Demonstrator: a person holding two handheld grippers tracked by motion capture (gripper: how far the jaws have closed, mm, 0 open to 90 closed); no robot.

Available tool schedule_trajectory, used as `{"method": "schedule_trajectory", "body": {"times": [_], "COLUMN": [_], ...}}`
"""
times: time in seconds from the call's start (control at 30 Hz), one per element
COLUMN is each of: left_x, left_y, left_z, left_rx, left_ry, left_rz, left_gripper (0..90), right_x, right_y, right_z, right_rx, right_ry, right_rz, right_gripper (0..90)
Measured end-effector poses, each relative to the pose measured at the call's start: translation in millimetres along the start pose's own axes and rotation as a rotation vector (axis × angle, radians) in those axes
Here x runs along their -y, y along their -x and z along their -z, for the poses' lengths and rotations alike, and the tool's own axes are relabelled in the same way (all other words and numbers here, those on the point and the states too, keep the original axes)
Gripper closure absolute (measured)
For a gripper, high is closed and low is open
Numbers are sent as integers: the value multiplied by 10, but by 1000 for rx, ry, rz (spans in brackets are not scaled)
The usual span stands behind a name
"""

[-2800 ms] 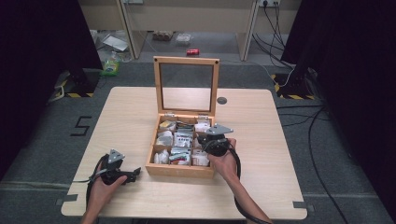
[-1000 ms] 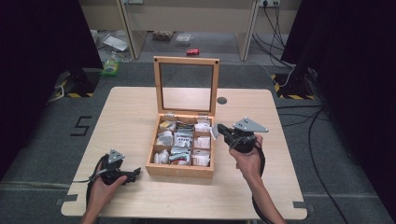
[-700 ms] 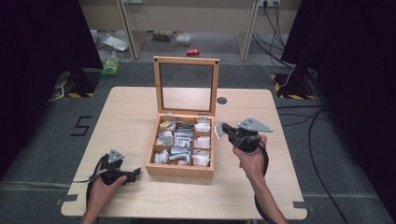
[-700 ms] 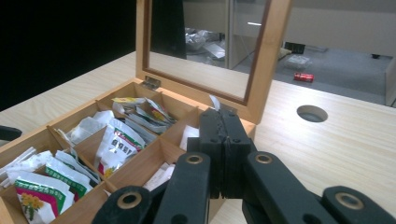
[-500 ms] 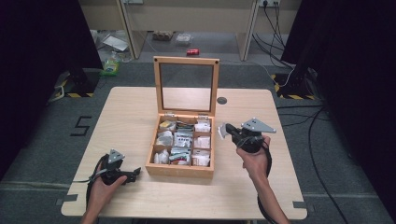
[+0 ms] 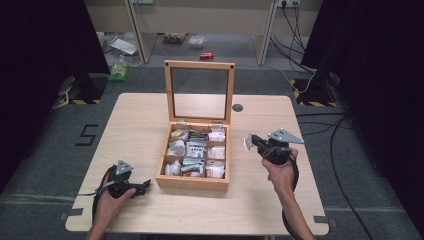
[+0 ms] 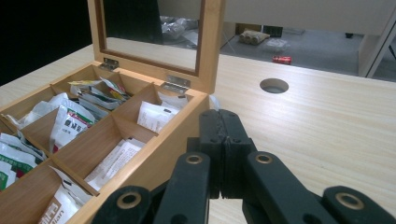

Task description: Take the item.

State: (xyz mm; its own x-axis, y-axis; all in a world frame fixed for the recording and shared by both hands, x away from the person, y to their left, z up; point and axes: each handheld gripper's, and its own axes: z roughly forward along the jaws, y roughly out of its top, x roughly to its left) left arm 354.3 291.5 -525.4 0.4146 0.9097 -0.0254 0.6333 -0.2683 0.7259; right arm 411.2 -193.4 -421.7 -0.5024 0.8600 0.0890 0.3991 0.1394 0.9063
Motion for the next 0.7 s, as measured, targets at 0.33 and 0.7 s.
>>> {"method": "schedule_trajectory", "body": {"times": [0.33,0.7], "left_x": [0,0], "left_y": [-1,-1], "left_z": [1,1], "left_rx": [0,0], "left_ry": [-1,-1], "left_rz": [-2,-1], "left_gripper": [0,0], "right_x": [81,192], "right_y": [69,79], "right_z": [-49,-153], "right_rx": [19,29], "right_ry": [-29,-74], "right_rz": [-13,-7], "right_gripper": [898,896]}}
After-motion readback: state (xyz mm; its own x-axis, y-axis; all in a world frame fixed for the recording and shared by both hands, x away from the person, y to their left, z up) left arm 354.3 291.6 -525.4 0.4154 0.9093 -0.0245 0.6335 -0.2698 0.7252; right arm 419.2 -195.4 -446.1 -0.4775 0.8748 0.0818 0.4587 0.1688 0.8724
